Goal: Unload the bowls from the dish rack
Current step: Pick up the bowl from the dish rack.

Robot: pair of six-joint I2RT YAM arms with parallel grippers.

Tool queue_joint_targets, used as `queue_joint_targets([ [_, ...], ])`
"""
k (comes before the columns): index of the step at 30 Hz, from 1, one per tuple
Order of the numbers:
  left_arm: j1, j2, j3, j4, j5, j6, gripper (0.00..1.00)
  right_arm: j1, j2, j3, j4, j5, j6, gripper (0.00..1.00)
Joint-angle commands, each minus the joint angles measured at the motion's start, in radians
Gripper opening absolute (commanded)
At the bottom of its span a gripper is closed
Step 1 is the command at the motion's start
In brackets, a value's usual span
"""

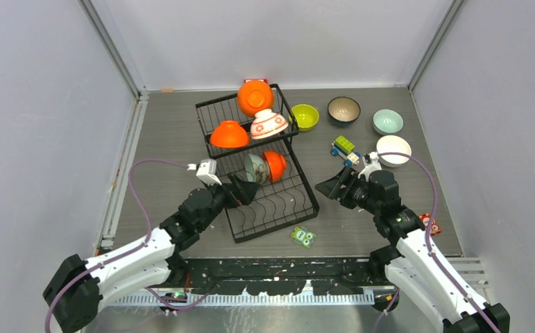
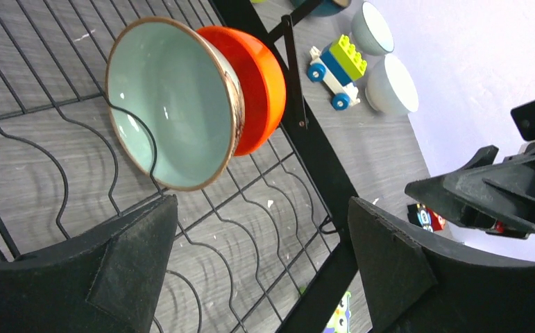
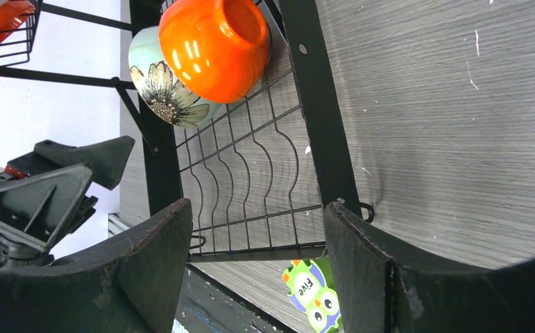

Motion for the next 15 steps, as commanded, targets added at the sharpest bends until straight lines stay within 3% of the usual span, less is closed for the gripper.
queue_joint_targets([
  [1,0.051,0.047,0.002,0.144,0.091,0.007,0.92,0.003,0.0,0.004,0.06,-0.005,-0.014,0.73],
  [8,0.075,0.207,0.007,0.329,0.129,0.061,0.84,0.004,-0.018,0.004,0.064,0.004,-0.006,0.72],
  [11,0.089,0.27,0.042,0.337,0.153,0.077,0.81,0.003,-0.028,0.01,0.054,0.011,-0.009,0.73],
  [15,0.122,0.353,0.06,0.393,0.199,0.066,0.72,0.004,-0.026,0.019,0.043,0.016,-0.011,0.72],
])
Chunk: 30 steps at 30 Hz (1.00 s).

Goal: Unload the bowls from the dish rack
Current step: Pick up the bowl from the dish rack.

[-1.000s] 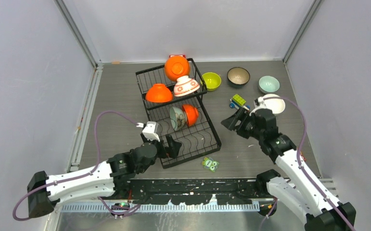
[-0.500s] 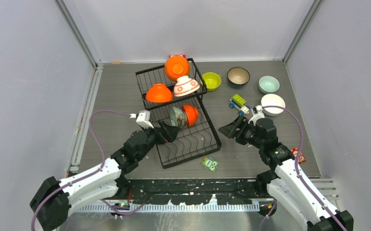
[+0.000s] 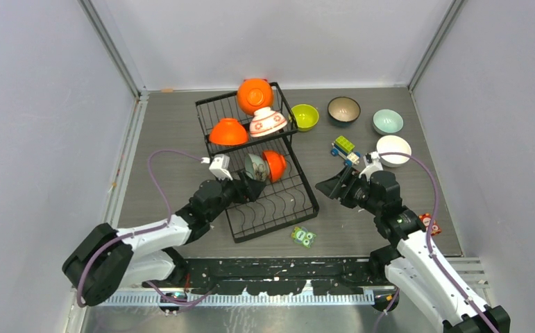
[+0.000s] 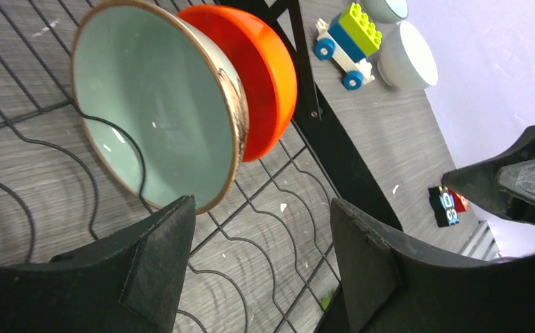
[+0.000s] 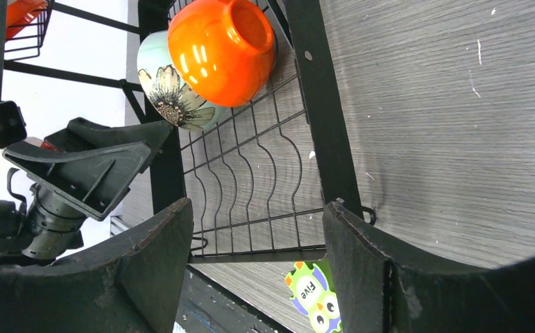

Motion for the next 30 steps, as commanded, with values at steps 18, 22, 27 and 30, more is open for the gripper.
queue_joint_targets([
  [18,0.054,0.157,-0.107,0.495,-0.022,-0.046,0.67,0.004,0.059,0.025,0.039,0.0,-0.002,0.72],
  [22,0.053,0.111,-0.124,0.478,-0.037,-0.042,0.67,0.053,0.18,0.055,0.049,-0.019,-0.008,0.72],
  [27,0.053,0.013,-0.146,0.405,-0.048,-0.039,0.67,0.158,0.286,0.086,0.066,0.061,-0.018,0.72],
  [30,0.053,-0.076,-0.155,0.317,-0.062,-0.029,0.67,0.197,0.332,0.098,0.078,0.094,-0.014,0.72],
])
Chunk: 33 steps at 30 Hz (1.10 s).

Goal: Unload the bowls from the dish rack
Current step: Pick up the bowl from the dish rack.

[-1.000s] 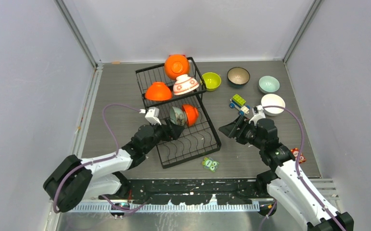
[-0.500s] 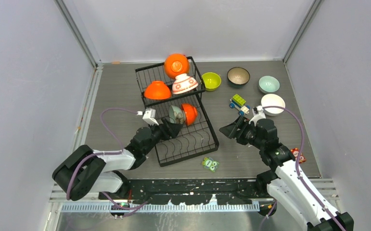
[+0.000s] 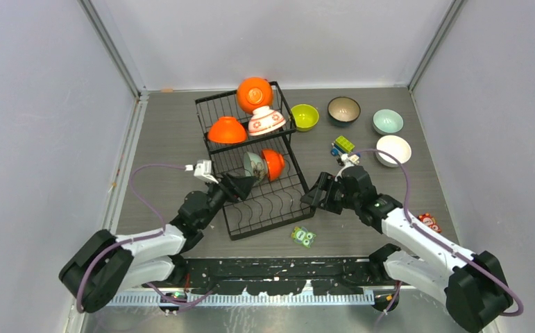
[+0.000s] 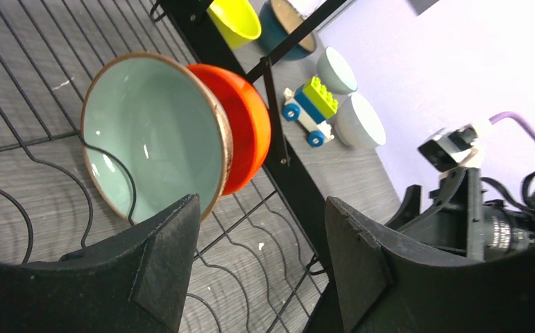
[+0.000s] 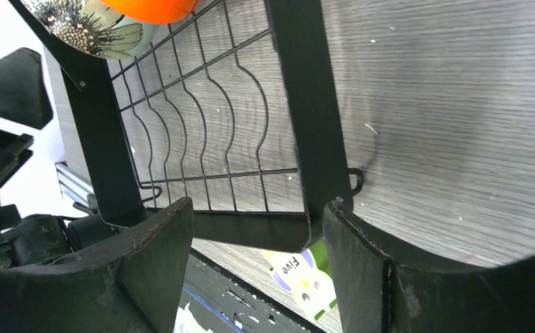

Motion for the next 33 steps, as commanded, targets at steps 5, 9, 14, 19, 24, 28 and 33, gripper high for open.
queue_joint_targets([
  [5,0.003,-0.243,-0.016,-0.215,-0.068,0.047,0.68,0.1,0.095,0.082,0.079,0.11,0.007,0.7],
  [9,0.003,-0.328,-0.014,-0.326,-0.085,0.062,0.7,0.152,0.134,0.094,0.095,0.14,0.023,0.68],
  [14,0.003,-0.357,-0.011,-0.377,-0.09,0.074,0.71,0.225,0.164,0.106,0.105,0.201,0.054,0.65],
  [19,0.004,-0.332,0.0,-0.371,-0.095,0.077,0.74,0.27,0.174,0.116,0.108,0.23,0.076,0.64],
  [24,0.003,-0.281,0.04,-0.369,-0.104,0.094,0.79,0.307,0.189,0.134,0.097,0.223,0.075,0.66],
  [28,0.011,-0.203,0.077,-0.343,-0.088,0.1,0.83,0.311,0.146,0.142,0.051,0.286,0.067,0.72],
  [33,0.05,-0.099,0.085,-0.233,-0.019,0.07,0.8,0.311,0.056,0.144,-0.017,0.345,0.036,0.76],
])
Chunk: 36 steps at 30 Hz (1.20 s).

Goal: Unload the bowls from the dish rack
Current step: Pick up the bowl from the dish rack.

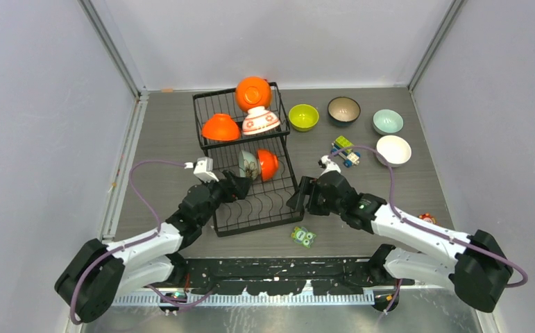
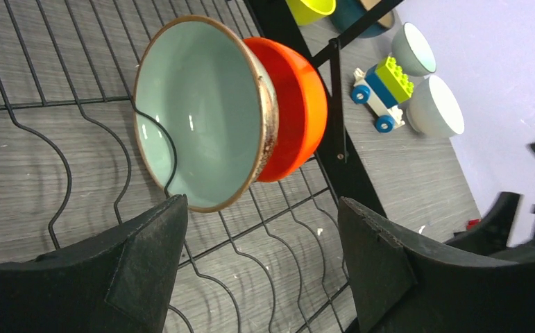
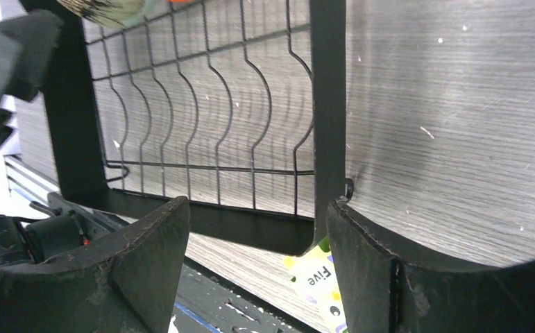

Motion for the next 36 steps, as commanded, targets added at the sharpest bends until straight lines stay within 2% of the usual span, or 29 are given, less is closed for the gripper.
queue_joint_targets([
  [1,0.033,0.063,0.028,0.144,0.048,-0.005,0.79,0.006,-0.098,0.045,-0.038,0.074,-0.019,0.76],
  [11,0.103,0.163,0.027,0.301,0.131,-0.006,0.72,0.006,-0.21,-0.013,-0.068,0.052,-0.016,0.75],
  [18,0.124,0.276,0.038,0.416,0.225,-0.009,0.65,0.005,-0.232,-0.04,-0.047,0.037,-0.015,0.75],
  [25,0.126,0.379,0.042,0.534,0.241,-0.015,0.59,0.006,-0.245,-0.045,-0.055,0.041,-0.021,0.74],
  [30,0.126,0.429,0.043,0.592,0.245,-0.026,0.49,0.006,-0.254,-0.057,-0.053,0.041,-0.018,0.74],
  [36,0.127,0.478,0.047,0.636,0.24,-0.031,0.45,0.006,-0.259,-0.061,-0.053,0.038,-0.019,0.74],
])
